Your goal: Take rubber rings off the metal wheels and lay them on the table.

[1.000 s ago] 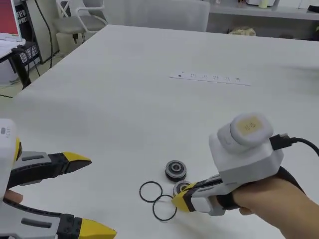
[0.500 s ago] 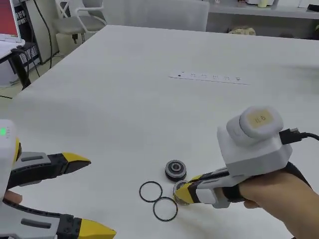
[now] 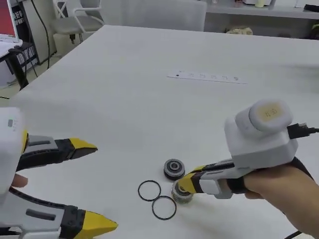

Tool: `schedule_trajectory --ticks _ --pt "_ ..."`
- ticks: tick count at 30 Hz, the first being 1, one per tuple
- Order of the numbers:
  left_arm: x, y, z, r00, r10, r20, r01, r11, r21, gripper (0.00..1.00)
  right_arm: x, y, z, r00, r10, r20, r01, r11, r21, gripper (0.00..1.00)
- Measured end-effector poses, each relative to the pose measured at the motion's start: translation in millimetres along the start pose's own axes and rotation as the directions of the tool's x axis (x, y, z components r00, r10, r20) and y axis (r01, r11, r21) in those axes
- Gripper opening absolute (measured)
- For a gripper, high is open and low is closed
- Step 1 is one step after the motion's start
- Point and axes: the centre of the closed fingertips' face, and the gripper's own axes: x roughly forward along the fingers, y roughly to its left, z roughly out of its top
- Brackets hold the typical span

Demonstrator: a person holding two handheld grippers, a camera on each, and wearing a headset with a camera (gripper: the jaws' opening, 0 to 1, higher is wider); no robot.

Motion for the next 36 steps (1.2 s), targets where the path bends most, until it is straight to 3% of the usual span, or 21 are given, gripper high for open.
schedule_trajectory --ticks 3,9,11,15,20,22,26,32,36 --pt "3.7 3.5 22.3 0.9986 -0.028 0.044 0.026 0.999 0.033 0.72 -2.0 -6.5 6.3 0.9995 -0.013 0.029 0.012 1.000 0.022 0.06" --pt "11.3 17.2 49.7 0.9959 -0.052 0.075 0.044 0.994 0.103 0.66 -9.5 -19.6 16.6 0.9961 -0.050 0.072 0.047 0.998 0.040 0.06" --pt "15.2 24.2 57.9 0.9953 -0.054 0.080 0.045 0.992 0.119 0.66 -14.0 -26.1 24.4 0.9917 -0.076 0.104 0.070 0.996 0.061 0.06" --pt "23.9 33.6 72.0 0.9939 -0.071 0.085 0.056 0.985 0.166 0.63 -26.1 -32.8 50.6 0.9795 -0.106 0.172 0.102 0.994 0.030 0.06" --pt "37.8 44.1 93.1 0.9858 -0.099 0.135 0.075 0.981 0.177 0.60 -35.8 -38.7 83.0 0.9615 -0.117 0.249 0.114 0.993 0.027 0.09" --pt "42.5 45.8 101.1 0.9782 -0.126 0.165 0.096 0.979 0.179 0.59 -37.6 -40.8 90.7 0.9572 -0.119 0.264 0.121 0.993 0.010 0.10" --pt "51.5 59.0 105.9 0.9809 -0.109 0.161 0.069 0.970 0.234 0.54 -36.6 -44.5 98.6 0.9539 -0.099 0.284 0.112 0.993 -0.033 0.18" --pt "67.9 72.5 109.4 0.9760 -0.097 0.195 0.054 0.975 0.214 0.48 -30.2 -41.7 93.7 0.9636 -0.043 0.264 0.093 0.980 -0.179 0.15" --pt "83.5 80.9 96.7 0.9787 -0.069 0.193 0.033 0.982 0.185 0.41 -25.4 -47.3 80.8 0.9687 -0.035 0.246 0.089 0.973 -0.213 0.12"
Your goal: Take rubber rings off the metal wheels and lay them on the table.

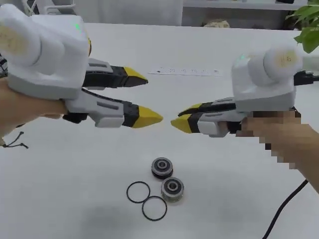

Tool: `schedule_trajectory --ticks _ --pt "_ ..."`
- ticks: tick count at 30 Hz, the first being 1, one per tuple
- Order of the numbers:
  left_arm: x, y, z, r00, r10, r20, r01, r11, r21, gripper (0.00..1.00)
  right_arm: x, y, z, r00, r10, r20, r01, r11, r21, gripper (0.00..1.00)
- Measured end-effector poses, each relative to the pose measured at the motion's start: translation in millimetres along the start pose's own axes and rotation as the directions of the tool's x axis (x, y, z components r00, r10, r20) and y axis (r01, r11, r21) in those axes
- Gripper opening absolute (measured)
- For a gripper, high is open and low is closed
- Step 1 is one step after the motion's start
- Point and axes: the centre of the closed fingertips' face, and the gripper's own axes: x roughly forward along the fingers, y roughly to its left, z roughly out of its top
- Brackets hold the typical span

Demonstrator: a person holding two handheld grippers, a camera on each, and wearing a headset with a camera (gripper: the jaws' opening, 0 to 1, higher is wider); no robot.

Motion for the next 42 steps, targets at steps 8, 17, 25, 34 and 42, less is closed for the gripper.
schedule_trajectory --ticks 8,17,25,34,42 --pt "17.7 -5.9 -41.6 0.9985 0.051 -0.019 -0.052 0.996 -0.076 0.32 6.9 3.7 -41.9 0.9953 0.028 -0.093 -0.026 0.999 0.021 0.13" --pt "38.0 -34.2 -82.2 0.9905 -0.032 -0.134 0.020 0.996 -0.085 0.28 17.3 10.1 -73.0 0.9781 0.057 -0.200 -0.059 0.998 -0.007 0.18" --pt "49.4 -53.2 -106.2 0.9743 -0.089 -0.207 0.072 0.994 -0.085 0.21 22.1 16.9 -87.7 0.9628 0.078 -0.259 -0.088 0.996 -0.028 0.19" --pt "54.0 -63.2 -108.0 0.9689 -0.128 -0.212 0.108 0.989 -0.101 0.09 24.5 19.4 -96.3 0.9536 0.082 -0.290 -0.097 0.995 -0.037 0.18" --pt "55.7 -61.2 -108.2 0.9770 -0.118 -0.177 0.090 0.983 -0.160 0.08 25.7 25.1 -99.1 0.9490 0.103 -0.298 -0.118 0.992 -0.035 0.18"
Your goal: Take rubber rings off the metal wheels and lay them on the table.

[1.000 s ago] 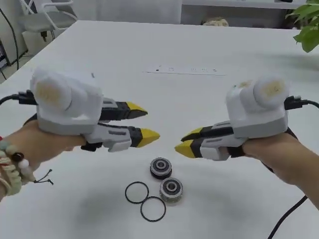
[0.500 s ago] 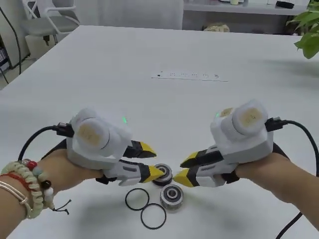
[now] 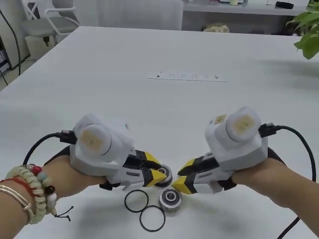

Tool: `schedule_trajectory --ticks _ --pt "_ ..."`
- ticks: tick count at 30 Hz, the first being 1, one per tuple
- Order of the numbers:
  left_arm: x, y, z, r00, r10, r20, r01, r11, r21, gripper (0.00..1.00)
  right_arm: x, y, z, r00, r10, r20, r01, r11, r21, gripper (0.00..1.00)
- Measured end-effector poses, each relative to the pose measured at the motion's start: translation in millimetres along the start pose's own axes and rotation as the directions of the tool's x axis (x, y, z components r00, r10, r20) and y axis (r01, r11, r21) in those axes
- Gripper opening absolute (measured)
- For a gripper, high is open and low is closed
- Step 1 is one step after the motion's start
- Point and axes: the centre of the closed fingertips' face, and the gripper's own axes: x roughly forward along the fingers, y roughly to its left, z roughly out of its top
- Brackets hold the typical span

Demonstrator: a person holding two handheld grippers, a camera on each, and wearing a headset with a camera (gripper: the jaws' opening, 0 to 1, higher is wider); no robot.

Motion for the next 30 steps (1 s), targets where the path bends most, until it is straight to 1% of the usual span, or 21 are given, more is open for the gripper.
schedule_trajectory --ticks 3,5,8,11,13,15,17,19,23,27,30 --pt "0.6 -0.1 0.4 1.0000 0.001 0.006 -0.001 1.000 -0.011 0.08 0.7 -0.1 1.6 1.0000 -0.005 0.006 0.005 1.000 0.001 0.19" --pt "0.8 -0.1 0.3 1.0000 0.001 0.008 -0.001 1.000 -0.015 0.08 1.2 -0.1 3.8 0.9998 -0.007 0.019 0.006 1.000 0.015 0.19" --pt "1.6 -0.1 0.9 0.9999 0.000 0.016 0.000 0.999 -0.032 0.08 2.0 -2.3 7.0 0.9989 -0.024 0.039 0.023 0.999 0.028 0.20" --pt "2.8 0.1 1.4 0.9995 0.004 0.031 -0.003 0.999 -0.039 0.08 4.7 -1.9 6.6 0.9989 -0.028 0.038 0.027 0.999 0.031 0.19" --pt "2.5 0.2 1.2 0.9995 0.003 0.032 -0.002 0.999 -0.039 0.08 4.9 -0.6 7.0 0.9989 -0.023 0.040 0.022 0.999 0.027 0.19" --pt "2.7 0.4 1.5 0.9994 0.005 0.034 -0.004 0.999 -0.037 0.08 5.6 0.2 7.7 0.9989 -0.021 0.043 0.020 0.999 0.025 0.20" --pt "3.6 0.7 2.4 0.9991 0.010 0.041 -0.009 0.999 -0.039 0.08 7.5 4.1 6.6 0.9994 -0.006 0.035 0.006 1.000 0.019 0.20" --pt "4.3 0.8 2.8 0.9990 0.012 0.042 -0.010 0.999 -0.040 0.08 8.9 4.8 7.1 0.9993 -0.014 0.035 0.014 1.000 -0.001 0.22" --pt "4.2 0.9 2.9 0.9990 0.013 0.043 -0.012 0.999 -0.041 0.08 9.6 3.2 7.8 0.9993 -0.019 0.034 0.019 1.000 0.003 0.24" --pt "4.4 0.9 3.4 0.9987 0.016 0.048 -0.014 0.999 -0.044 0.08 9.5 3.2 9.1 0.9989 -0.014 0.045 0.013 1.000 0.020 0.26" --pt "4.3 0.5 3.7 0.9986 0.017 0.050 -0.015 0.999 -0.045 0.08 9.5 2.8 10.4 0.9986 -0.016 0.050 0.015 1.000 0.017 0.26"
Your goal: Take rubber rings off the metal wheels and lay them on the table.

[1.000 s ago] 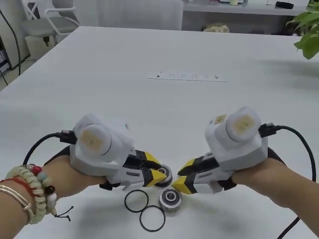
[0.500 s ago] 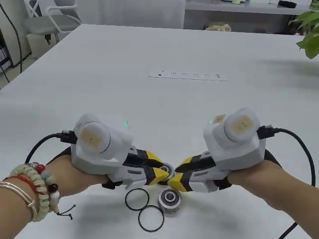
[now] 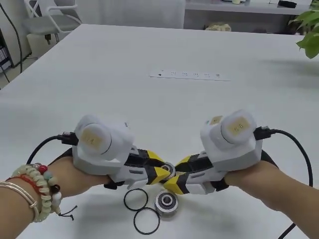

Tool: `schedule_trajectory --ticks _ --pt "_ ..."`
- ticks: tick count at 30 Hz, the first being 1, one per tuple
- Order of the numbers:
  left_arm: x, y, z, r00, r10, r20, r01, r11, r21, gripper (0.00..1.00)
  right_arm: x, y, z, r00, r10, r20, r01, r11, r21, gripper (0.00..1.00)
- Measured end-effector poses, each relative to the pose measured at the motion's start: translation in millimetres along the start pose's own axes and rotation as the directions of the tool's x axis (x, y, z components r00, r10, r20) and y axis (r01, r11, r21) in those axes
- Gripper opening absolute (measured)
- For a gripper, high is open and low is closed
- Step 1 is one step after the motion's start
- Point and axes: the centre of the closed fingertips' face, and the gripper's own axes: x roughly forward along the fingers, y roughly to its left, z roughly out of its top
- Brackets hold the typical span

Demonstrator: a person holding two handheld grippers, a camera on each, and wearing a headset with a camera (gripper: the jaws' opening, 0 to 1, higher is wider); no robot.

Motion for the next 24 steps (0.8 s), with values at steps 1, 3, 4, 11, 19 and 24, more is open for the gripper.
schedule_trajectory --ticks 1,3,4,11,19,24 --pt "0.1 0.0 0.1 1.0000 0.000 0.000 0.000 1.000 0.000 0.08 0.0 0.3 0.7 1.0000 0.002 0.004 -0.002 1.000 -0.001 0.26" --pt "0.0 0.0 -0.1 1.0000 0.001 0.001 -0.001 1.000 -0.001 0.08 -0.7 -0.7 0.8 1.0000 -0.001 0.003 0.001 1.000 -0.001 0.24" --pt "-0.1 -0.1 -0.2 1.0000 0.001 0.001 -0.001 1.000 -0.001 0.08 -1.8 -2.0 0.7 1.0000 -0.004 0.006 0.004 1.000 -0.002 0.23" --pt "-0.3 -0.1 -0.5 1.0000 0.002 0.004 -0.002 1.000 -0.008 0.08 -2.3 -1.2 -0.9 1.0000 -0.001 -0.003 0.001 0.999 -0.045 0.19" --pt "-0.5 -0.1 -0.7 1.0000 0.003 0.004 -0.003 1.000 -0.010 0.08 -3.1 -1.6 -2.2 0.9998 0.003 -0.019 -0.005 0.995 -0.101 0.18" --pt "-0.4 -0.1 -0.6 1.0000 0.003 0.005 -0.003 1.000 -0.011 0.08 -3.2 -1.5 -2.5 0.9996 0.002 -0.027 -0.005 0.993 -0.115 0.18"
